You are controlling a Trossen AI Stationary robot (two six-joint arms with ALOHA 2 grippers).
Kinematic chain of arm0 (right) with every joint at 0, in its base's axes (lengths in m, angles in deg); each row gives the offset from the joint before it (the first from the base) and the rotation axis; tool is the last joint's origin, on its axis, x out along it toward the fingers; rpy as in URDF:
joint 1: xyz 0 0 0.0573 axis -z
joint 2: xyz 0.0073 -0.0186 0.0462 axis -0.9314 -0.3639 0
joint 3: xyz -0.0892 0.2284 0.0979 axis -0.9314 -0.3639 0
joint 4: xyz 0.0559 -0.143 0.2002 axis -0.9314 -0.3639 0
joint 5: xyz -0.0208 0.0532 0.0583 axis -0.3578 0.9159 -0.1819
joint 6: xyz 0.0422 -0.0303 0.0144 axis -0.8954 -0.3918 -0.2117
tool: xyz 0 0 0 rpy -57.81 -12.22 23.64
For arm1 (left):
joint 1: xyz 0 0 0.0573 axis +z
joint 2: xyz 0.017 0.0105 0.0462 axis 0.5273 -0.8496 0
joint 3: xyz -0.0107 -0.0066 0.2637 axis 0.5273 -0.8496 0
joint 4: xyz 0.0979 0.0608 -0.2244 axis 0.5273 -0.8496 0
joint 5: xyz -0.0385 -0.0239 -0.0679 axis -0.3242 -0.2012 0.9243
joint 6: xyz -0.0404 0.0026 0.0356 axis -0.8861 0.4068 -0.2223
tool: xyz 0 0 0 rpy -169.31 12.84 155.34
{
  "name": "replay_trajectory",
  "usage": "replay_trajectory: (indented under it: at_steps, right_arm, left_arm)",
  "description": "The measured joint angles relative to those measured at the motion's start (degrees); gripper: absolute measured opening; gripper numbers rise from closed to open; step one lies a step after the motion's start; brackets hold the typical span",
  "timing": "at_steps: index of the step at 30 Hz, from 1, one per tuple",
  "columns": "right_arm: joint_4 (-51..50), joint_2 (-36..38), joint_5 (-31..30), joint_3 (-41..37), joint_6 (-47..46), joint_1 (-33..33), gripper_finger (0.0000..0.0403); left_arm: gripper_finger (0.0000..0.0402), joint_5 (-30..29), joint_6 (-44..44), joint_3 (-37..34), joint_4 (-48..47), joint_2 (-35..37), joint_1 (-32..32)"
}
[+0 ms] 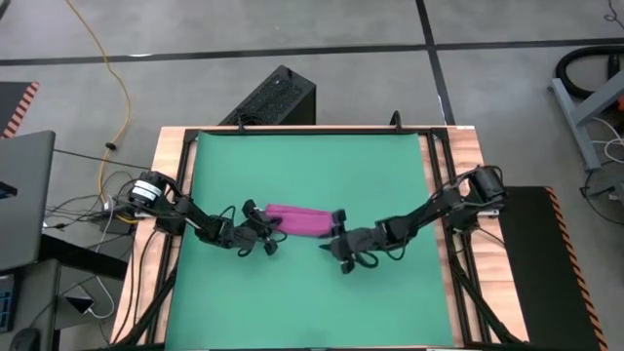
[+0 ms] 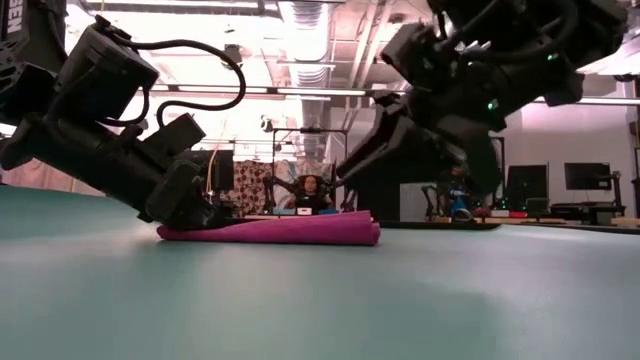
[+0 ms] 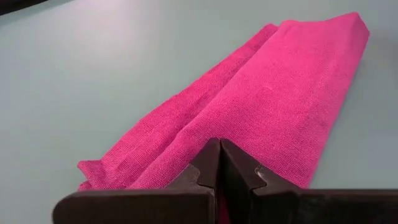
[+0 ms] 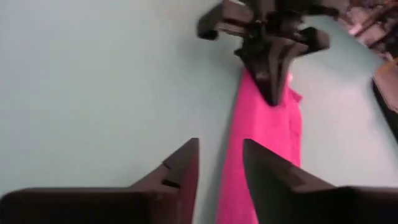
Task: Roll towel
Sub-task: Roll the pink towel
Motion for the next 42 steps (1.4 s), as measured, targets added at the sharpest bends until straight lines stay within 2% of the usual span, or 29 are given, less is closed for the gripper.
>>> replay_trajectory:
  at_steps: [5, 8, 14, 20, 25, 30, 37, 39, 42]
  right_arm:
    - [-1.01, -0.4, -0.45, -0.05, -2.87, 1.98, 0.0206]
    - [-4.23, -0.39, -0.33, -0.02, -5.49, 3.46, 0.0227]
    - [-4.85, -1.48, 2.1, -0.04, -7.49, 5.41, 0.0229]
    - [-0.78, -7.35, 2.76, 0.84, -7.79, 5.09, 0.0226]
    - [-0.55, -10.59, -1.27, 2.49, -12.09, 4.94, 0.0221]
    - [-5.91, -9.3, -2.38, 2.43, -18.3, 5.16, 0.0178]
    - [-11.08, -8.35, -4.29, 2.46, -23.13, 3.76, 0.0028]
    - [-11.15, -8.37, -4.17, 2.43, -23.23, 3.05, 0.0018]
    - [-11.75, -7.71, -3.0, 2.34, -26.03, 2.74, 0.0032]
  left_arm:
    - [0.0, 0.36, -0.07, 0.0, 0.0, 0.0, 0.0]
    - [0.0, 1.15, -0.19, 0.0, 0.0, 0.0, -0.01]
    - [0.0, 1.51, -1.29, 0.0, 0.0, 0.0, -0.02]
    - [0.0, 1.93, -1.75, 0.17, -0.01, 0.0, -0.02]
    - [0.0, 2.72, -1.74, 0.17, 0.16, -0.02, -0.02]
    - [0.0, 4.89, -1.75, 0.21, -0.65, -0.02, -0.02]
    - [0.0, 6.99, -3.79, 0.24, -0.16, -0.02, -0.11]
    - [0.0, 9.61, -5.01, 0.22, 1.33, -0.02, -0.13]
    - [0.0, 14.87, -6.99, 0.22, 5.27, -0.02, -0.47]
